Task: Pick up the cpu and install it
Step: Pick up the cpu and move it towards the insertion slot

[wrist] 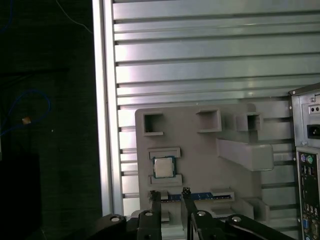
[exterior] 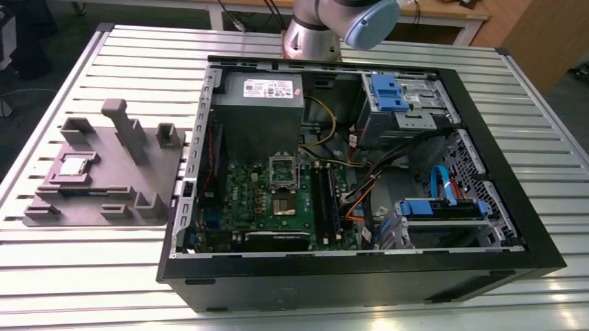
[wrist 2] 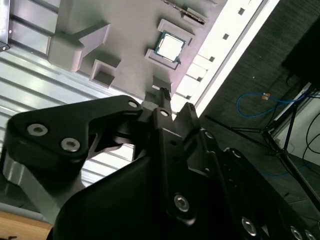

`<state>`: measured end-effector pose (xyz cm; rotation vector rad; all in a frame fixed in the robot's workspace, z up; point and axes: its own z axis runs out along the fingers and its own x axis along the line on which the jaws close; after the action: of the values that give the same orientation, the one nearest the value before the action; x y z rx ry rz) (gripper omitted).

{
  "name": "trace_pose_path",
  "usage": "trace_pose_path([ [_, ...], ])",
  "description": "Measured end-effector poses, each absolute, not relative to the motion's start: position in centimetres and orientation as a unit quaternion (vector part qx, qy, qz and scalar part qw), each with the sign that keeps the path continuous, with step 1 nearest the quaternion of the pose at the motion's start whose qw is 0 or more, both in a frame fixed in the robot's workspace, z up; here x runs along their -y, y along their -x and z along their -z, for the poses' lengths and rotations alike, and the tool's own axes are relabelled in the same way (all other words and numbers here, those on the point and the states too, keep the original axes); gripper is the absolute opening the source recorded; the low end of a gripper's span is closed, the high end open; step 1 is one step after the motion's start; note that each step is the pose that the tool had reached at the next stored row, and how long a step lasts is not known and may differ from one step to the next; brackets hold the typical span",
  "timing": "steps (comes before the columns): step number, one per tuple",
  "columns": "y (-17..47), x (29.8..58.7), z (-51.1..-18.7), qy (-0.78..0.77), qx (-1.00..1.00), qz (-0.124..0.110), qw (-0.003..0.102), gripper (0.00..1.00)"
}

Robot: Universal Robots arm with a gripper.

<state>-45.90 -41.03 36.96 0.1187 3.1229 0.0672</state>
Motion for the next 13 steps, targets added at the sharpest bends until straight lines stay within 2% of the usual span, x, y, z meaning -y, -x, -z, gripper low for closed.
trace_pose_path([
  [1, 45.91, 41.04, -36.96, -0.038, -0.999, -0.021, 0.008, 0.35],
  [2, 45.91, 41.03, -36.96, -0.038, -0.999, -0.022, 0.008, 0.35],
  [4, 45.93, 41.04, -36.95, -0.038, -0.999, -0.022, 0.008, 0.47],
  [5, 45.94, 41.03, -36.96, -0.038, -0.999, -0.022, 0.008, 0.47],
  [7, 45.95, 41.04, -36.96, -0.038, -0.999, -0.021, 0.008, 0.58],
  [9, 45.96, 41.03, -36.91, -0.037, -0.999, -0.022, 0.008, 0.58],
  [10, 45.99, 41.03, -36.83, -0.034, -0.999, -0.022, 0.008, 0.65],
  [13, 46.00, 41.03, -36.47, -0.010, -1.000, -0.022, 0.007, 0.65],
])
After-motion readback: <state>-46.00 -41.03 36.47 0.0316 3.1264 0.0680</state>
